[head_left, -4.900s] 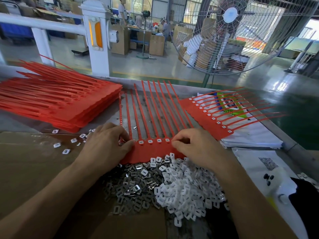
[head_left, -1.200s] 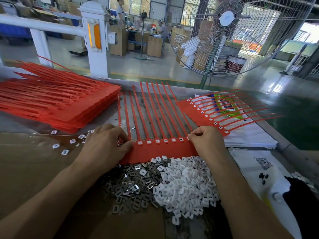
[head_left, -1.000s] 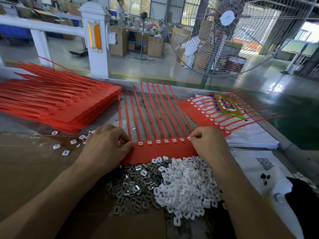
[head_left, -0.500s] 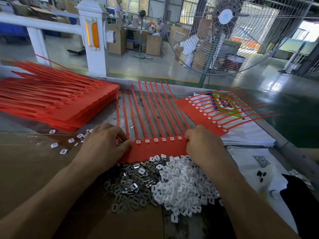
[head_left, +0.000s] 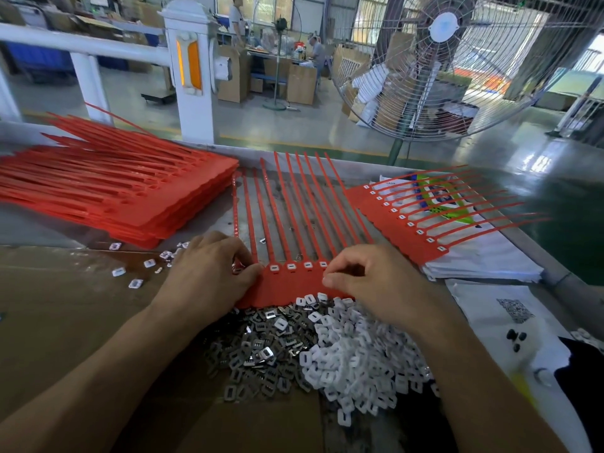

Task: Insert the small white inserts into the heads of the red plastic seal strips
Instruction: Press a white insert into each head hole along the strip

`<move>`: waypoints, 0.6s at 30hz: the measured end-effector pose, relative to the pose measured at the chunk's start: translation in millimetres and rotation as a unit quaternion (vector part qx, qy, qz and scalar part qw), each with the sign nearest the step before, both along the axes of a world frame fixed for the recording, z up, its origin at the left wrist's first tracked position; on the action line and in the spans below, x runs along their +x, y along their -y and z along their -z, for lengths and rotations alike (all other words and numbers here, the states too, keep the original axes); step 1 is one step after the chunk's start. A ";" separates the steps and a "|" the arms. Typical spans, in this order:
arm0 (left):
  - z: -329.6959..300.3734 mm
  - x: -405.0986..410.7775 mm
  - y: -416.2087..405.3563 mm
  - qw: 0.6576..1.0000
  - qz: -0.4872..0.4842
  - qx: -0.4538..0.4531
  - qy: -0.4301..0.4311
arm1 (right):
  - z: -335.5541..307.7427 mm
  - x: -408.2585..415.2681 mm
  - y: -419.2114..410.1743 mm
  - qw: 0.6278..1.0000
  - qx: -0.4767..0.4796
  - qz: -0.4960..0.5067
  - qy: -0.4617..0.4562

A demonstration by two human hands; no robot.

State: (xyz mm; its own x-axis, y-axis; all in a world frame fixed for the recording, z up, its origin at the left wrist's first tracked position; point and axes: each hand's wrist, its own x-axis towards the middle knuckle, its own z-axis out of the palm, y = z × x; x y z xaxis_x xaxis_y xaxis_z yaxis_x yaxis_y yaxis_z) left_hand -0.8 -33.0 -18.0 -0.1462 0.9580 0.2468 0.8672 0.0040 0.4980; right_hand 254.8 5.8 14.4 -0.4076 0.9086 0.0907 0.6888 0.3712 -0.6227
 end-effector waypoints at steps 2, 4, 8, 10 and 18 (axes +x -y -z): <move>-0.8 0.4 -0.1 1.000 0.000 -0.002 0.003 | 1.0 -1.3 1.3 1.000 -0.009 -0.023 0.011; -1.3 0.7 0.1 1.000 0.000 -0.004 0.001 | 1.2 -1.8 1.4 0.999 -0.008 -0.029 0.025; -1.5 1.0 0.8 1.000 0.000 -0.005 -0.002 | 5.8 -3.3 0.1 0.999 -0.027 -0.030 0.024; -2.2 1.5 1.4 1.000 0.000 -0.006 -0.004 | 8.2 -4.6 -1.0 0.999 -0.035 -0.036 0.021; -3.3 2.1 3.0 1.000 -0.004 -0.004 0.001 | 7.7 0.6 -1.8 0.996 -0.057 -0.028 -0.067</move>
State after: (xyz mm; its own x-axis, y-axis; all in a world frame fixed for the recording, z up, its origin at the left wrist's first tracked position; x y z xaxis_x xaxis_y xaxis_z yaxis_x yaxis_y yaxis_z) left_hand 1.2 -36.0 -14.6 -0.1545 0.9586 0.2390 0.8659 0.0148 0.5000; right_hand 255.4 7.6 6.7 -0.4490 0.8924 0.0455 0.5772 0.3285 -0.7476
